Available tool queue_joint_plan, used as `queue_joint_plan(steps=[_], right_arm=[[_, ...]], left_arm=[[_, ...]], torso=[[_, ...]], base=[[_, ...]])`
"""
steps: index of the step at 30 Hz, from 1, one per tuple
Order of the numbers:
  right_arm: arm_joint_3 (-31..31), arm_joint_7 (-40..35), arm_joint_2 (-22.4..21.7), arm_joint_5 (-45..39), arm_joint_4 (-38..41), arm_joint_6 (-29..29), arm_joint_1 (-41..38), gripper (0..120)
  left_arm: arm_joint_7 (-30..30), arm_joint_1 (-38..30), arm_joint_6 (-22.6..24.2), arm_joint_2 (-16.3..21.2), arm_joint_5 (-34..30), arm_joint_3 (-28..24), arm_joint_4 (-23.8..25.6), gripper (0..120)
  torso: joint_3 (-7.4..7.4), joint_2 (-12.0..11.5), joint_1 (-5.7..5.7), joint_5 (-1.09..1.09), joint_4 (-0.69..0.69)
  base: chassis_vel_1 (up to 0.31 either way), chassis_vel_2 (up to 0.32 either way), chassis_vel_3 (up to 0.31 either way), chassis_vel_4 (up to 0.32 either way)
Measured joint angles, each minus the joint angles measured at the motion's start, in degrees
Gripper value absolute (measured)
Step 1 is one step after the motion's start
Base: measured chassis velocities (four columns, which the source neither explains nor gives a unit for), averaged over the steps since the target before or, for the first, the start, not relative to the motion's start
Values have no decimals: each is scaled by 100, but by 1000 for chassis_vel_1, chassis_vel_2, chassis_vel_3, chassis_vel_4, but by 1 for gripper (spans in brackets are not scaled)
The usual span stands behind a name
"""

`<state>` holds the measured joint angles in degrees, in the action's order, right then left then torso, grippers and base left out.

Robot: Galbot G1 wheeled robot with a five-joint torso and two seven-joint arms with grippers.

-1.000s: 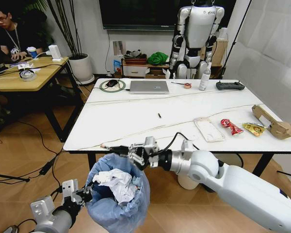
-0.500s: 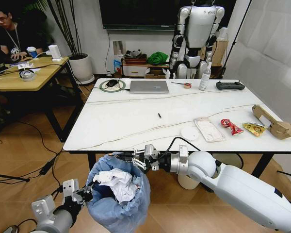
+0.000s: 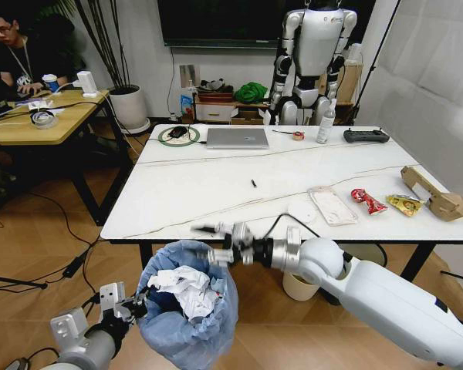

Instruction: Pick up the trash bin and place the trash from the table into it.

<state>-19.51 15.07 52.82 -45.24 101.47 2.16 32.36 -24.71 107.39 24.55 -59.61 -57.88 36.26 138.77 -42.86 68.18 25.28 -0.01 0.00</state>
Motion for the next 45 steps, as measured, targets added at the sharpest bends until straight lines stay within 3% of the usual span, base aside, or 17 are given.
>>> queue_joint_plan(steps=[2,3,5,9,15,22,37,45], right_arm=[[128,-757,204,-111,-350,342,-77,74],[128,-757,204,-111,-350,342,-77,74],[206,-1670,445,-83,-787,686,-173,84],[340,-2474,840,-23,-1349,1201,-307,97],[535,-2761,1240,-122,-1859,1764,-474,100],[653,-2729,1827,-45,-2594,1860,-778,100],[765,-2503,1886,482,-3329,1818,-907,99],[780,-2421,1835,485,-3442,1814,-886,75]], left_arm=[[2,3,0,-8,9,-4,-1,0],[2,3,0,-8,9,-4,-1,0],[2,15,0,-10,14,5,8,0],[4,45,0,-9,16,55,48,0],[18,108,-4,-32,47,99,75,0],[29,136,-16,-57,88,118,79,0],[43,126,-27,-76,90,125,84,0],[43,131,-29,-84,95,116,76,0]], torso=[[0,0,0,0,0],[0,0,0,0,0],[-1,0,1,1,-1],[-1,0,1,1,-2],[0,0,0,1,-2],[0,1,0,0,1],[0,1,0,1,-2],[0,1,0,1,-2]], base=[[0,0,0,0],[0,0,0,0],[0,0,0,0],[0,0,0,0],[0,0,0,0],[0,0,0,0],[0,0,0,0],[0,0,0,0]])
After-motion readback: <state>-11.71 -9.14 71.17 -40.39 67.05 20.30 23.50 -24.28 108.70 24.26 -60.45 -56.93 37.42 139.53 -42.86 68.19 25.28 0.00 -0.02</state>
